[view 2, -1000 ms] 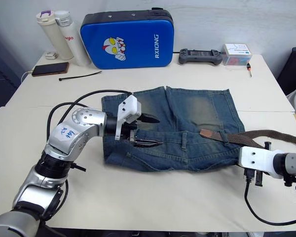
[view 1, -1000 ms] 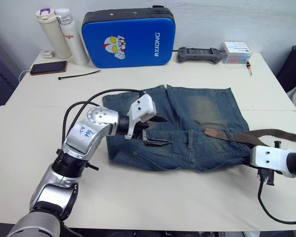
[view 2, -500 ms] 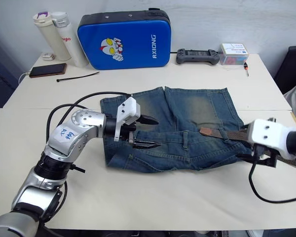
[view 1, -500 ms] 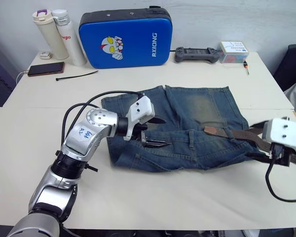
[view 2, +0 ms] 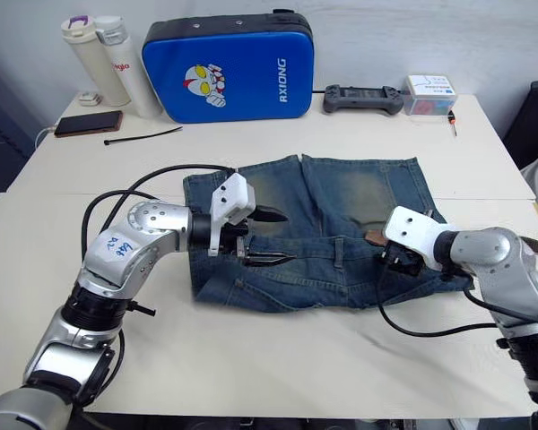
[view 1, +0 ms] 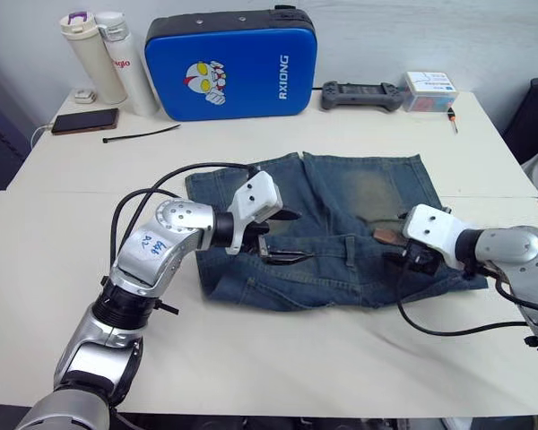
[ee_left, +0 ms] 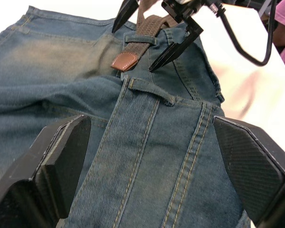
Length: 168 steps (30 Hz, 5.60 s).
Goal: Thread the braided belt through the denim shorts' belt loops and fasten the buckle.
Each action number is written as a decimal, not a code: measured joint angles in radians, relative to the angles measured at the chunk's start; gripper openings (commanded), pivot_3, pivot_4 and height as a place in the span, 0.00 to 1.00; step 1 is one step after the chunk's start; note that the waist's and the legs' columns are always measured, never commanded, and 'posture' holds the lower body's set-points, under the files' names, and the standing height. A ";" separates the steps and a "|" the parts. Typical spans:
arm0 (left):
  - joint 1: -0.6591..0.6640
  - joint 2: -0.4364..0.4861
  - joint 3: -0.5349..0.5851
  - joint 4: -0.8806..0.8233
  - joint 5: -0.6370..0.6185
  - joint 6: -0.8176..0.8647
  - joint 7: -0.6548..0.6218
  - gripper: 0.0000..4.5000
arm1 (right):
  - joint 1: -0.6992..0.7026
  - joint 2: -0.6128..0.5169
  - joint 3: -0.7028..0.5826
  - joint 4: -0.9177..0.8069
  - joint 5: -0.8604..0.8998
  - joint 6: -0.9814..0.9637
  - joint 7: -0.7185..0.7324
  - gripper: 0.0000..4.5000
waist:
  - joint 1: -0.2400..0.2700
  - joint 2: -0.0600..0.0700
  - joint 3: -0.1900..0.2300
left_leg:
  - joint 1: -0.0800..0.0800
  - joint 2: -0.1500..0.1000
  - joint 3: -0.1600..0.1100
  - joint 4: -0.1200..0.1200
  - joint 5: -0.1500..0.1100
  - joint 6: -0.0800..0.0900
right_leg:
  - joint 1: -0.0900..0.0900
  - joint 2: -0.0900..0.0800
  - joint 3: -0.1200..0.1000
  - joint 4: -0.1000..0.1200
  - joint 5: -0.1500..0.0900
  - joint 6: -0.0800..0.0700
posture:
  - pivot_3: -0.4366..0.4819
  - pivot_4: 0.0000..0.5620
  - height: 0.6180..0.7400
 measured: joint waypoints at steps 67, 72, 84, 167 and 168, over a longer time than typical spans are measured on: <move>-0.002 -0.010 -0.002 0.003 0.000 -0.002 -0.005 1.00 | 0.415 0.163 -0.259 -0.225 0.214 -0.361 -0.056 0.98 | -0.001 0.000 0.000 | 0.001 0.000 -0.001 0.007 0.000 0.000 | 0.002 0.001 0.000 0.004 0.000 0.000 | 0.48 0.27 1.00; -0.002 -0.021 -0.005 0.027 0.005 -0.014 -0.015 1.00 | 0.448 0.230 -0.419 -0.360 0.962 0.266 -0.382 0.98 | 0.000 0.000 0.000 | 0.001 0.001 -0.001 0.007 0.000 0.000 | 0.003 0.000 0.000 0.004 0.000 0.000 | 0.48 0.27 1.00; -0.001 -0.020 -0.004 0.031 0.020 -0.023 -0.016 1.00 | 0.460 0.246 -0.458 -0.231 1.816 0.455 -1.036 0.98 | -0.003 0.000 0.000 | 0.000 0.001 0.000 0.007 -0.001 0.003 | 0.003 0.001 0.000 0.003 0.000 0.000 | 0.48 0.27 1.00; 0.035 0.124 0.045 -0.083 -0.016 0.067 -0.008 1.00 | 0.250 0.676 -0.466 -0.020 1.320 0.264 -0.700 0.00 | -0.026 0.001 -0.001 | 0.002 0.000 0.000 -0.005 0.002 0.001 | 0.000 0.000 0.000 0.002 0.000 0.000 | 0.48 0.27 1.00; 0.035 0.125 0.045 -0.083 -0.015 0.066 -0.007 1.00 | 0.250 0.680 -0.466 -0.016 1.307 0.255 -0.690 0.00 | -0.026 0.001 -0.001 | 0.002 0.000 0.000 -0.005 0.002 0.001 | 0.000 0.000 0.000 0.002 0.000 0.000 | 0.48 0.27 1.00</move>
